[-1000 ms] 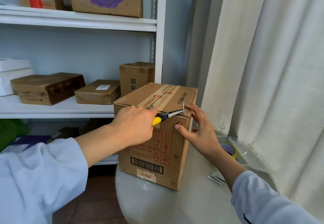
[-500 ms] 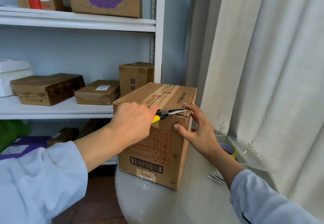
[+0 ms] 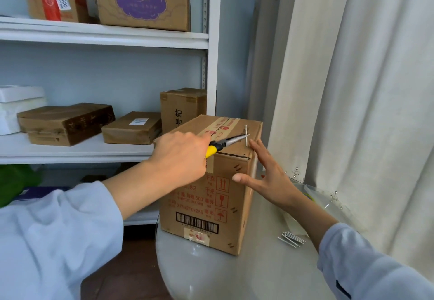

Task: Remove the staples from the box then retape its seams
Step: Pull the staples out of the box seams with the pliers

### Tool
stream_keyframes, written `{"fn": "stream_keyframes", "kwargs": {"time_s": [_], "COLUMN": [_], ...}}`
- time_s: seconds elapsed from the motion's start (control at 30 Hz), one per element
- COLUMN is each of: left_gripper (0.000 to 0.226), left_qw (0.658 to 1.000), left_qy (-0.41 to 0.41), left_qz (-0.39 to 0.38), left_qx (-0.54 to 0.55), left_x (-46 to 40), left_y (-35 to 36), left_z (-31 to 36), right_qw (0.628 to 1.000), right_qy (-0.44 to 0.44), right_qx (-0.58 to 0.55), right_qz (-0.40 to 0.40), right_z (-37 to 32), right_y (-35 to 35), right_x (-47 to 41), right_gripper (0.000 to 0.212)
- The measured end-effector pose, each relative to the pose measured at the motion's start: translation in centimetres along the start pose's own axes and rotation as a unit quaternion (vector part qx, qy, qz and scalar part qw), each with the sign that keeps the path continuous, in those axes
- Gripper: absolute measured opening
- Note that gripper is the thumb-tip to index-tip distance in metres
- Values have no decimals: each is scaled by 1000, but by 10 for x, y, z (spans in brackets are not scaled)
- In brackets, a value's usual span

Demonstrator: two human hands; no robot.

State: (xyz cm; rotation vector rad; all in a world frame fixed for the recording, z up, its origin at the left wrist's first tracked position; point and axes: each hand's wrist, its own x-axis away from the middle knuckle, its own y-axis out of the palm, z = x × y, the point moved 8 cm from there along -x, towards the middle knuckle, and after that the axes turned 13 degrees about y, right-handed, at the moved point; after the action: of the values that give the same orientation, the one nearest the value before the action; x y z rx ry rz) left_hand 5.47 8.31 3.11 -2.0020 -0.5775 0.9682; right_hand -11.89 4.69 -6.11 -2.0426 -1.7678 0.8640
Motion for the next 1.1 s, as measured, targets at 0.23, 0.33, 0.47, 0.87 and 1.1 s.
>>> {"fn": "stream_keyframes", "kwargs": {"time_s": [0.23, 0.33, 0.47, 0.87, 1.1], "left_gripper": [34, 31, 27, 17, 18], "left_qw": [999, 999, 999, 973, 915], "left_qy": [16, 17, 15, 8, -19], "left_qz": [-32, -39, -44, -148, -255], "left_qx": [3, 10, 20, 177, 312], "left_x": [9, 7, 9, 13, 17], "left_y": [9, 10, 11, 52, 115], "left_z": [28, 34, 37, 61, 113], "right_qw": [985, 981, 980, 953, 968], "right_qy": [-26, -20, -12, 97, 203], "right_qx": [-94, -111, -124, -197, -44], "right_qz": [143, 158, 152, 207, 140], "right_z": [-20, -27, -28, 3, 74], "right_y": [-40, -47, -50, -67, -57], "right_x": [26, 30, 33, 37, 45], "right_gripper": [48, 26, 17, 12, 27]}}
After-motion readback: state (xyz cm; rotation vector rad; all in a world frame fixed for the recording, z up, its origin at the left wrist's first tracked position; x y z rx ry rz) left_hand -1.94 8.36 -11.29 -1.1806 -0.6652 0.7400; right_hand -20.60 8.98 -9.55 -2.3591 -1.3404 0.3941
